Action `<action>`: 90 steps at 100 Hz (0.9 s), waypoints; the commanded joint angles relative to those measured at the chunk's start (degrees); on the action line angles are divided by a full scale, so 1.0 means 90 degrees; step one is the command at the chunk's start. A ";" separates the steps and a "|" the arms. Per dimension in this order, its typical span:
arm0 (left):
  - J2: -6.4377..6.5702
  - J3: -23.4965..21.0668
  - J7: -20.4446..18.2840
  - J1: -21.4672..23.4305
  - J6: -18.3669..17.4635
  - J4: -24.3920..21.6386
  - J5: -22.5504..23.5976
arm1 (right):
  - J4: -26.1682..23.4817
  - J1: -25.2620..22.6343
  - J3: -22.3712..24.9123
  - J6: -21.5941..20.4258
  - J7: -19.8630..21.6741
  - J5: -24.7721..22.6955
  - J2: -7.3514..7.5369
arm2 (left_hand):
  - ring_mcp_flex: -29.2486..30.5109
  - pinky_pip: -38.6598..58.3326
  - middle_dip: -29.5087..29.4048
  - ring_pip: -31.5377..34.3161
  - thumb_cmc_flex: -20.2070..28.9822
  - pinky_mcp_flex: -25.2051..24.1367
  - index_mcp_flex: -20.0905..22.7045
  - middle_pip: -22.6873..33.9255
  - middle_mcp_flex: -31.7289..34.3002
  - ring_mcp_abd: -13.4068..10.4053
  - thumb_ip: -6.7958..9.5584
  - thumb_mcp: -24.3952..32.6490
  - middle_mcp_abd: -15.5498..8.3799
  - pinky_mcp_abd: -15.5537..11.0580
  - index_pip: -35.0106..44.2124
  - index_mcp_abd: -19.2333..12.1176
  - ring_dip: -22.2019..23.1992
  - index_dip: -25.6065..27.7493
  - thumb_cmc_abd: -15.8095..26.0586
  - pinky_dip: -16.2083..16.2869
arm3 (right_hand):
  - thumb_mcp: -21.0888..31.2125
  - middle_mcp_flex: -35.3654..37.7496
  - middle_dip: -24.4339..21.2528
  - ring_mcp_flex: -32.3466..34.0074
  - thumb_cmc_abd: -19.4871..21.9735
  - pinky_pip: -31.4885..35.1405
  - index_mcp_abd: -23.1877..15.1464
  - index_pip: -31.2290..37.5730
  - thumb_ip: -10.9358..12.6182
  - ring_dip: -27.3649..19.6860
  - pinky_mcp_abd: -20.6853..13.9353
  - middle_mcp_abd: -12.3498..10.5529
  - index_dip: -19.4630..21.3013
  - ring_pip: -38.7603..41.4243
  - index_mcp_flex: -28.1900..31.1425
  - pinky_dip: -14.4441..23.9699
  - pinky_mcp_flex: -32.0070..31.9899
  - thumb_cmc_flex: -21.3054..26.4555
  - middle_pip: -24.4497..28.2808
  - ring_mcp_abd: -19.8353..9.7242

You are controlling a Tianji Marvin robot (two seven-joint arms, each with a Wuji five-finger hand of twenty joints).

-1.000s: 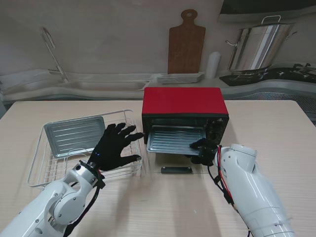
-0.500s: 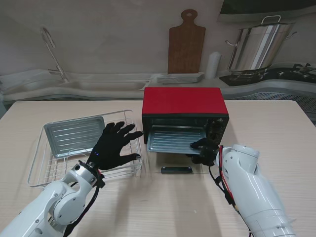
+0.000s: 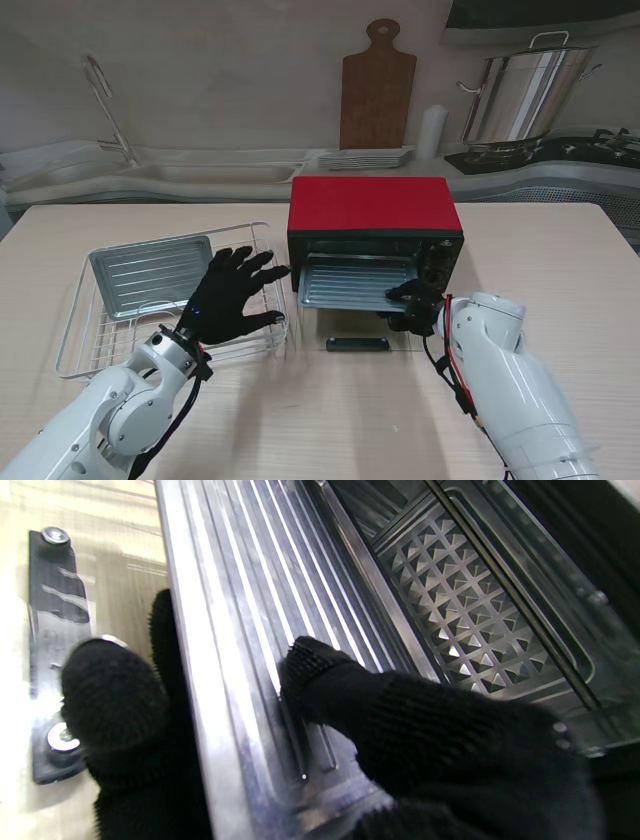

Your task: Slide the trays into the oven

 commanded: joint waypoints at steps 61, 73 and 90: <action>-0.0031 0.0029 -0.0160 -0.0005 0.0039 -0.0018 -0.0025 | 0.0440 0.0411 -0.0149 -0.0132 0.0054 -0.0053 -0.0127 | -0.0110 -0.0312 -0.0094 -0.0042 -0.0095 -0.0072 -0.0238 0.0035 -0.0268 -0.0140 0.0186 0.0126 -0.0114 -0.0164 0.0042 -0.0161 -0.0100 -0.0114 0.0216 -0.0114 | 0.0275 -0.0020 0.0077 0.0474 0.0191 0.0241 -0.0550 0.0366 0.0022 0.0166 -0.0608 0.0144 0.0156 0.0348 0.0188 0.0132 0.0298 0.0464 0.0162 0.0258; -0.0031 0.0032 -0.0172 -0.0004 0.0058 -0.0020 -0.0029 | 0.0544 0.0495 -0.0170 -0.0165 -0.0026 -0.0003 -0.0160 | -0.0106 -0.0312 -0.0094 -0.0041 -0.0101 -0.0072 -0.0237 0.0037 -0.0266 -0.0149 0.0184 0.0122 -0.0117 -0.0167 0.0043 -0.0169 -0.0100 -0.0113 0.0218 -0.0114 | 0.0238 -0.0075 0.0076 0.0404 0.0233 0.0175 -0.0508 0.0310 0.0024 0.0148 -0.0590 0.0144 0.0122 0.0297 0.0118 0.0105 0.0268 0.0452 0.0140 0.0257; -0.0031 0.0030 -0.0180 0.0007 0.0084 -0.0029 -0.0031 | 0.0668 0.0585 -0.0185 -0.0215 -0.0086 0.0126 -0.0192 | -0.0111 -0.0313 -0.0094 -0.0042 -0.0098 -0.0074 -0.0232 0.0035 -0.0273 -0.0147 0.0185 0.0123 -0.0114 -0.0162 0.0045 -0.0157 -0.0100 -0.0112 0.0217 -0.0115 | 0.0098 -0.0202 0.0086 0.0250 0.0366 -0.0056 -0.0436 0.0199 0.0035 0.0097 -0.0529 0.0142 0.0023 0.0152 -0.0059 -0.0012 0.0205 0.0405 0.0075 0.0251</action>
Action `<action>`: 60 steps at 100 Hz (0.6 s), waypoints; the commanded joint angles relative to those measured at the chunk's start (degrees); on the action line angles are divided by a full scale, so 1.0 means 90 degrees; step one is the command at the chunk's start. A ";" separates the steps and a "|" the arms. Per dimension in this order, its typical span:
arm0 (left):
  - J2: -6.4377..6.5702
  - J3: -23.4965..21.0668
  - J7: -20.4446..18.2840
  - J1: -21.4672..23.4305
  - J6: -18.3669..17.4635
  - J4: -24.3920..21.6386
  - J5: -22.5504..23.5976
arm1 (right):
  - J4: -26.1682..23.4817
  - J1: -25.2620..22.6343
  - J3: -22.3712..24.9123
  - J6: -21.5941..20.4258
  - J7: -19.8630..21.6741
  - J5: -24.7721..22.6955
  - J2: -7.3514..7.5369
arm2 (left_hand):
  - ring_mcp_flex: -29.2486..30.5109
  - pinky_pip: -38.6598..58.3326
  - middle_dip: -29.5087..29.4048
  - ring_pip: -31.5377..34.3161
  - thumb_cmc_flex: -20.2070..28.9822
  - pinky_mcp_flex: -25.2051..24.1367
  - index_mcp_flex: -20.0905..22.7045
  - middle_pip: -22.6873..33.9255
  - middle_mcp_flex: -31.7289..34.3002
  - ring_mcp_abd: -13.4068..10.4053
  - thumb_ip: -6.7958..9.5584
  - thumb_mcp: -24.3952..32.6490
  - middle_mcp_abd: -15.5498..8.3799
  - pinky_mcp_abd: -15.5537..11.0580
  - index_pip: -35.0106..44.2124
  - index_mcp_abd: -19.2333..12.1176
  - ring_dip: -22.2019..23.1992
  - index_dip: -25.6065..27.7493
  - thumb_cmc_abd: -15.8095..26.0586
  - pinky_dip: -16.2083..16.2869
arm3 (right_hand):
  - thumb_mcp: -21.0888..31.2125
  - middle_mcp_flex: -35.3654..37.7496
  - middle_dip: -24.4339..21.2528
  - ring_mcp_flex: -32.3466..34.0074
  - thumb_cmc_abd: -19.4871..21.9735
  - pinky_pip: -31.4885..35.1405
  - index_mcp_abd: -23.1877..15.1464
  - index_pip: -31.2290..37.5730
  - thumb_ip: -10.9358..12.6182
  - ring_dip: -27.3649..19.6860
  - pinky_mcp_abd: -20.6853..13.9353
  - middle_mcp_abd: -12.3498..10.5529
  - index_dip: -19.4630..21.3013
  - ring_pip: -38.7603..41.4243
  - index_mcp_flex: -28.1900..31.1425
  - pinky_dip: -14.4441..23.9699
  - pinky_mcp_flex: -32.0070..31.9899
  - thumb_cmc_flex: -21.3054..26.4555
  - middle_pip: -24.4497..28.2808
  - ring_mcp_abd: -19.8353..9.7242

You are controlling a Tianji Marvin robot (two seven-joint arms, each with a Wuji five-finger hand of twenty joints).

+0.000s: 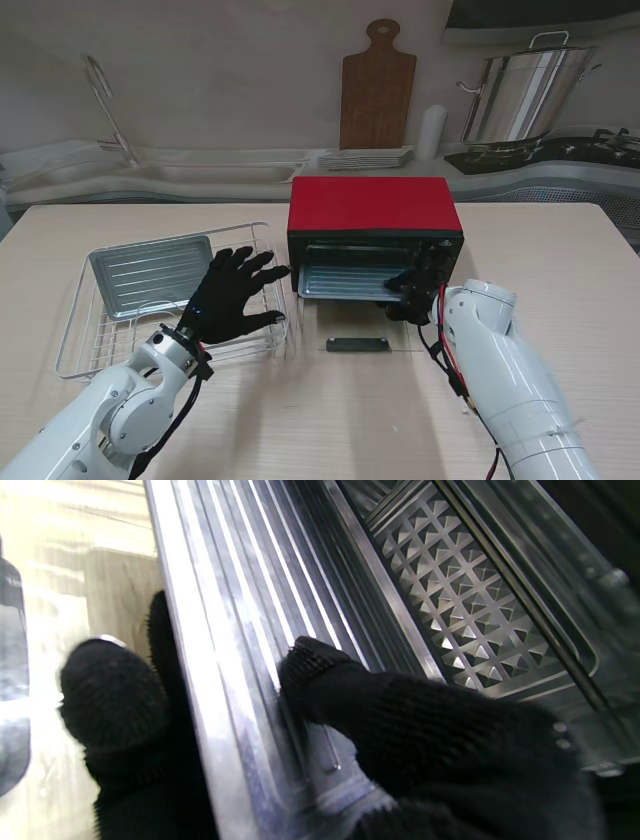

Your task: Slide the trays into the oven

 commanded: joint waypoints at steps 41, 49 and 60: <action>-0.0033 -0.0021 -0.0102 0.0087 0.0054 -0.0082 0.0001 | 0.0067 0.0059 -0.0016 -0.0140 0.0014 0.0357 -0.0118 | -0.0109 -0.0311 -0.0090 -0.0041 -0.0101 -0.0070 -0.0246 0.0043 -0.0265 -0.0155 0.0183 0.0123 -0.0126 -0.0165 0.0050 -0.0157 -0.0100 -0.0102 0.0216 -0.0113 | -0.1188 -0.0957 0.0230 -0.0627 0.0672 -0.0511 -0.0011 0.0339 0.0175 -0.0126 -0.0357 0.0206 -0.0486 -0.0480 -0.0989 -0.0311 -0.0620 0.0045 -0.0098 0.0255; -0.0034 -0.0022 -0.0095 0.0095 0.0059 -0.0086 0.0000 | 0.0041 0.0038 -0.0014 -0.0147 0.0013 0.0371 -0.0111 | -0.0107 -0.0311 -0.0091 -0.0040 -0.0096 -0.0070 -0.0244 0.0043 -0.0266 -0.0148 0.0184 0.0127 -0.0122 -0.0165 0.0055 -0.0150 -0.0099 -0.0099 0.0210 -0.0113 | -0.1206 -0.1158 0.0253 -0.0758 0.0587 -0.0597 0.0048 0.0139 0.0267 -0.0162 -0.0349 0.0186 -0.0543 -0.0659 -0.1059 -0.0319 -0.0787 -0.0255 -0.0106 0.0214; -0.0035 -0.0022 -0.0083 0.0103 0.0062 -0.0089 0.0005 | 0.0025 0.0018 -0.0016 -0.0164 0.0038 0.0349 -0.0102 | -0.0111 -0.0311 -0.0091 -0.0041 -0.0095 -0.0069 -0.0251 0.0043 -0.0266 -0.0147 0.0184 0.0130 -0.0116 -0.0162 0.0058 -0.0148 -0.0100 -0.0096 0.0206 -0.0113 | -0.1046 -0.1370 0.0308 -0.0940 0.0539 -0.0872 0.0100 -0.0496 0.0397 -0.0250 -0.0329 0.0143 -0.0354 -0.1123 -0.1046 -0.0325 -0.1042 -0.0675 -0.0237 0.0155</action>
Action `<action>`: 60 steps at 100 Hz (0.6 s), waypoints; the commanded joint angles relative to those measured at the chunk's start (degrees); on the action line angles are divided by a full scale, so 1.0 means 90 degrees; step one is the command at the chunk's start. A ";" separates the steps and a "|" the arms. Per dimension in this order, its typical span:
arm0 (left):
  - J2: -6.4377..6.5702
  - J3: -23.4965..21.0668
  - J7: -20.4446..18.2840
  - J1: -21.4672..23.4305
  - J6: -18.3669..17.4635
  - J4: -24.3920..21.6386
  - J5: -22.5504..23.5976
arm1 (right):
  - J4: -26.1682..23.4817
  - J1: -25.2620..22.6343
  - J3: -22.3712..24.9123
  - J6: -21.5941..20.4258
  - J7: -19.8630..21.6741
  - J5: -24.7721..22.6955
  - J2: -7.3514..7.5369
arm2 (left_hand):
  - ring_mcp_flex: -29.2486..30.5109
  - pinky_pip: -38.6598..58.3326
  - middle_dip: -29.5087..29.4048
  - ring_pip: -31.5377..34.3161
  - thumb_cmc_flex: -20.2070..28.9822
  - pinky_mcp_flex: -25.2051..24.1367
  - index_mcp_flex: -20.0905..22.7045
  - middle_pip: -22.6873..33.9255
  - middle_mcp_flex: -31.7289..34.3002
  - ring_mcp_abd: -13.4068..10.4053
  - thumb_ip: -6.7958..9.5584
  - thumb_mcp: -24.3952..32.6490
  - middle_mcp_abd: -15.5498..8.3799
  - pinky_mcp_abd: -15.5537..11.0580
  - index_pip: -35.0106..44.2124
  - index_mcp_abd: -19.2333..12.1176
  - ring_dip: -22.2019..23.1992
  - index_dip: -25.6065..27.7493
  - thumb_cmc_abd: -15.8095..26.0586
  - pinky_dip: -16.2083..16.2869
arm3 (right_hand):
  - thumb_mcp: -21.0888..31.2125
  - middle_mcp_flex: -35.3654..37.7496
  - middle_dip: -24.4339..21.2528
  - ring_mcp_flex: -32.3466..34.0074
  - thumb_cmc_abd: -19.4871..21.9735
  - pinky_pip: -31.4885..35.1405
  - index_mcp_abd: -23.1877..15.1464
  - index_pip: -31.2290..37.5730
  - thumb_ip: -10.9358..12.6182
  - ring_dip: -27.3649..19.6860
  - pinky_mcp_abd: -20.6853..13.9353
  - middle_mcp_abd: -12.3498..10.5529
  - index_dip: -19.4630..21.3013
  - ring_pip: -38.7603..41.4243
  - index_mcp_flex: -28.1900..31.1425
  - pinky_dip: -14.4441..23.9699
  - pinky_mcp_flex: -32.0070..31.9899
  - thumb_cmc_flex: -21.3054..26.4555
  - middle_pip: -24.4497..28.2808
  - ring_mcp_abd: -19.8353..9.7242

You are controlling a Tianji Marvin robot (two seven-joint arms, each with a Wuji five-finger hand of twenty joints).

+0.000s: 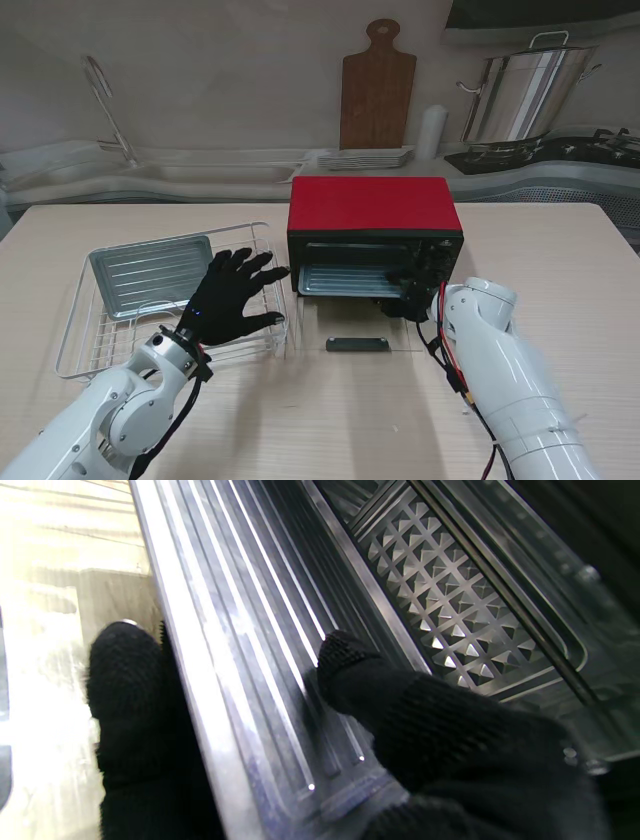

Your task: Slide the trays into the oven

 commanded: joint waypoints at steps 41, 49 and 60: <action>-0.0039 -0.0010 -0.0050 0.0087 0.0030 -0.0078 0.0001 | -0.0204 -0.0216 0.0000 -0.0083 0.0230 -0.0123 -0.0025 | -0.0107 -0.0312 -0.0087 -0.0039 -0.0101 -0.0071 -0.0251 0.0052 -0.0207 -0.0159 0.0182 0.0139 -0.0122 -0.0160 0.0076 -0.0146 -0.0100 -0.0082 0.0201 -0.0113 | 0.0038 -0.1305 0.0017 -0.1201 0.0015 -0.1506 0.0051 -0.1178 0.0932 -0.0486 -0.0211 -0.0175 0.0892 -0.1819 -0.1113 -0.0310 -0.1443 -0.1089 -0.0595 -0.0227; -0.0040 -0.0012 -0.0039 0.0095 0.0027 -0.0080 0.0003 | -0.0228 -0.0261 0.0019 -0.0091 0.0302 -0.0137 -0.0004 | -0.0107 -0.0309 -0.0086 -0.0039 -0.0094 -0.0064 -0.0246 0.0054 -0.0204 -0.0154 0.0182 0.0145 -0.0114 -0.0156 0.0082 -0.0131 -0.0101 -0.0077 0.0195 -0.0112 | -0.0052 -0.1624 0.0164 -0.1451 0.0078 -0.1379 -0.0058 -0.0826 0.0942 -0.0302 -0.0245 -0.0324 0.0884 -0.1570 -0.1469 -0.0011 -0.1730 -0.1128 -0.0246 -0.0400; -0.0041 -0.0016 -0.0026 0.0106 0.0024 -0.0083 0.0004 | -0.0279 -0.0324 0.0053 -0.0105 0.0301 -0.0112 0.0007 | -0.0104 -0.0309 -0.0084 -0.0037 -0.0099 -0.0064 -0.0250 0.0057 -0.0207 -0.0146 0.0181 0.0148 -0.0117 -0.0150 0.0087 -0.0128 -0.0100 -0.0071 0.0193 -0.0112 | -0.0041 -0.1694 0.0223 -0.1569 0.0053 -0.1175 -0.0107 -0.0569 0.0950 -0.0125 -0.0304 -0.0353 0.0880 -0.1248 -0.1599 0.0268 -0.1784 -0.1139 -0.0053 -0.0424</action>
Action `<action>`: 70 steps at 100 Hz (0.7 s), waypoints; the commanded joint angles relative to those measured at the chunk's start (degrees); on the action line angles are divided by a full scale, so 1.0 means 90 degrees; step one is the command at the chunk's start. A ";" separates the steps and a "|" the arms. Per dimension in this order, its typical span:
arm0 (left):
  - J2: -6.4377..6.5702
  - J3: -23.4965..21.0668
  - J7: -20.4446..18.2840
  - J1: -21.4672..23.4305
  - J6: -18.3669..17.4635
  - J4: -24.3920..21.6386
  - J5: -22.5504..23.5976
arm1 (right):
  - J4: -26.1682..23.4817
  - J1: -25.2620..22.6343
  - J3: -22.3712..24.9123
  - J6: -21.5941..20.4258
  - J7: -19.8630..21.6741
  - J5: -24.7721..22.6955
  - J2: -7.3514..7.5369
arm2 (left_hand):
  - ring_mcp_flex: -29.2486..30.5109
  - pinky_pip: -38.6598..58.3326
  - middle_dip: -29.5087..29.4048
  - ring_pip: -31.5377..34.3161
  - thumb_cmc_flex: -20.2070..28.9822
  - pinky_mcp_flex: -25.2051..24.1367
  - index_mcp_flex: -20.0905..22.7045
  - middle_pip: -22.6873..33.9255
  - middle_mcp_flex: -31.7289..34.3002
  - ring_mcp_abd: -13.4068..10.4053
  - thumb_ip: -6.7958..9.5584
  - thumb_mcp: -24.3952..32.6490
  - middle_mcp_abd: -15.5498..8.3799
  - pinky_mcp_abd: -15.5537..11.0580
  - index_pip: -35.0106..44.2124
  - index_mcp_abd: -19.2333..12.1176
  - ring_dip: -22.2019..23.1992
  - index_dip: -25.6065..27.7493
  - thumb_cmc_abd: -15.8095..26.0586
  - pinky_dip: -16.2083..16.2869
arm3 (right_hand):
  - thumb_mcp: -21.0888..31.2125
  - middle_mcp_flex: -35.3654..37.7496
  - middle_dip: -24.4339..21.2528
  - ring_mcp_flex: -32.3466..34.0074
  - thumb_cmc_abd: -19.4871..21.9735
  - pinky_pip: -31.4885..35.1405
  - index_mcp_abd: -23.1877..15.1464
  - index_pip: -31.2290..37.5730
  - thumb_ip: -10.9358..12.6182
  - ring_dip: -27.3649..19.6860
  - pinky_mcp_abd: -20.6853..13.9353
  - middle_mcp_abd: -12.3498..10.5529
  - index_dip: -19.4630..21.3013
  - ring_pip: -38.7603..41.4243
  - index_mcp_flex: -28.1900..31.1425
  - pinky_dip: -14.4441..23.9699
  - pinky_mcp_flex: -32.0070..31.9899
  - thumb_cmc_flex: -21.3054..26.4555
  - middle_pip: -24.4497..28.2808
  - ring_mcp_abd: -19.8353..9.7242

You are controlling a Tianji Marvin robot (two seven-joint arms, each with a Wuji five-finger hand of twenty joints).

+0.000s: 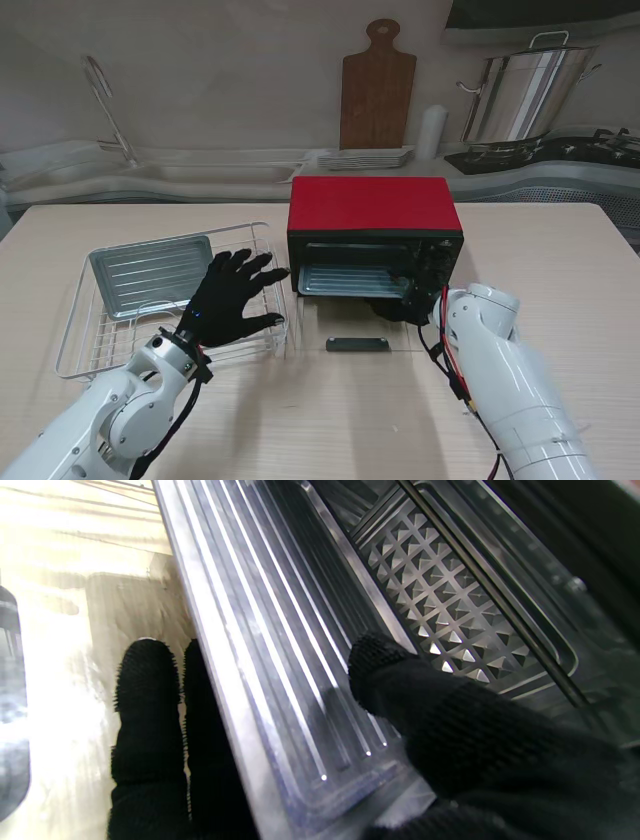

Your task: Slide the trays into the oven

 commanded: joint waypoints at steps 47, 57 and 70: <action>-0.0041 -0.0029 -0.0041 0.0086 -0.0003 -0.0080 0.0009 | -0.0141 -0.0259 0.0121 -0.0117 0.0158 0.0046 0.0019 | -0.0098 -0.0307 -0.0074 -0.0032 -0.0103 -0.0057 -0.0239 0.0073 -0.0192 -0.0151 0.0178 0.0171 -0.0112 -0.0147 0.0057 -0.0111 -0.0099 -0.0038 0.0180 -0.0114 | -0.0060 0.0013 -0.0032 -0.0017 -0.0094 0.0147 -0.0232 0.0329 0.0252 -0.0076 0.0011 -0.0217 -0.0091 -0.0161 -0.0254 0.0305 0.0125 -0.0373 -0.0121 -0.0129; -0.0041 -0.0035 -0.0039 0.0088 -0.0010 -0.0082 0.0010 | -0.0169 -0.0276 0.0132 -0.0133 0.0150 0.0061 0.0025 | -0.0101 -0.0307 -0.0073 -0.0033 -0.0103 -0.0055 -0.0247 0.0073 -0.0194 -0.0150 0.0177 0.0175 -0.0107 -0.0146 0.0057 -0.0121 -0.0100 -0.0034 0.0179 -0.0114 | -0.0050 0.0044 -0.0023 -0.0011 -0.0096 0.0234 -0.0217 0.0354 0.0252 -0.0041 -0.0026 -0.0209 -0.0105 -0.0096 -0.0252 0.0339 0.0210 -0.0361 -0.0116 -0.0112; -0.0042 -0.0039 -0.0028 0.0087 -0.0025 -0.0076 0.0012 | -0.0221 -0.0318 0.0160 -0.0139 0.0143 0.0071 0.0034 | -0.0100 -0.0308 -0.0073 -0.0033 -0.0107 -0.0056 -0.0247 0.0072 -0.0198 -0.0155 0.0176 0.0176 -0.0106 -0.0147 0.0060 -0.0116 -0.0101 -0.0029 0.0175 -0.0115 | -0.0040 0.0043 -0.0009 -0.0011 -0.0096 0.0279 -0.0201 0.0372 0.0252 -0.0009 -0.0021 -0.0196 -0.0118 -0.0033 -0.0240 0.0356 0.0240 -0.0334 -0.0096 -0.0086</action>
